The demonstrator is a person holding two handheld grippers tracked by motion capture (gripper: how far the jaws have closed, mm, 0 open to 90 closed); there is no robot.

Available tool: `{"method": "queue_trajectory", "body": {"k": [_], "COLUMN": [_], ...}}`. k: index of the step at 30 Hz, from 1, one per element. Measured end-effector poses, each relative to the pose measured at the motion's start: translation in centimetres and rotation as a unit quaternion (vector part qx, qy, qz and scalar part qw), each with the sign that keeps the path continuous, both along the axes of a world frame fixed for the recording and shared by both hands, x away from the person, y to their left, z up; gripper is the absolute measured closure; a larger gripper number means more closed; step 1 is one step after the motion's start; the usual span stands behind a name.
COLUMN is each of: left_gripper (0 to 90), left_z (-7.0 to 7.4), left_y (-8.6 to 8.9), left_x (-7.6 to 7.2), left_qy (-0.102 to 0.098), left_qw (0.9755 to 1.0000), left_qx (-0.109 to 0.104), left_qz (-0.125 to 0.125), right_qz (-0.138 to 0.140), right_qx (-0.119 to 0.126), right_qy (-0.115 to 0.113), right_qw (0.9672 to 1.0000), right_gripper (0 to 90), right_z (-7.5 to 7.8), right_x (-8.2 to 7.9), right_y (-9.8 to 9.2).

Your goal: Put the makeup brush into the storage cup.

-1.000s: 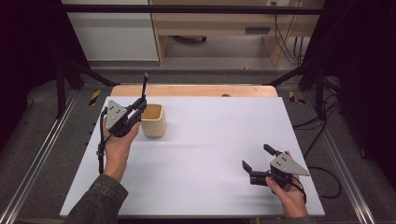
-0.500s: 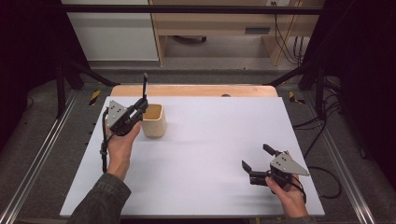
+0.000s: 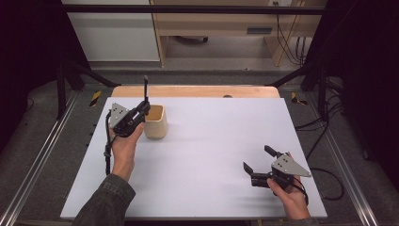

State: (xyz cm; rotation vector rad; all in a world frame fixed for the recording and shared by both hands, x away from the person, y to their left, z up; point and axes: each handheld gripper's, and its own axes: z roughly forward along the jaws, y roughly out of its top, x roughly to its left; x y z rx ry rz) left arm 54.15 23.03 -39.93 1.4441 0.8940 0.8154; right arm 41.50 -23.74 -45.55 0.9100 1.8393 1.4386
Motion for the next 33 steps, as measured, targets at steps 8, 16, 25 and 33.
{"method": "queue_trajectory", "body": {"k": [8, 16, 25, 33], "left_gripper": [78.9, 78.9, 78.9, 78.9], "left_z": [-0.6, -1.2, -1.7, -1.9], "left_y": [-0.5, -0.8, -0.8, -1.0], "left_x": [0.4, 0.6, 0.8, 0.8], "left_qy": [0.004, 0.008, 0.012, 0.013], "left_qw": [0.9999, 0.9999, 0.9998, 0.9997], "left_qx": [0.008, 0.010, 0.015, 0.019], "left_qz": [-0.003, -0.004, -0.003, -0.005], "right_qz": [0.002, 0.003, 0.003, 0.004], "right_qx": [-0.002, -0.003, -0.003, -0.004], "right_qy": [0.001, 0.003, 0.004, 0.006], "right_qw": [1.0000, 1.0000, 1.0000, 1.0000], "right_gripper": [3.1, 3.2, 3.2, 3.4], "right_z": [0.0, -0.1, -0.1, -0.1], "right_x": [0.0, 0.0, 0.0, 0.1], "right_y": [0.0, 0.0, 0.0, 0.1]}}
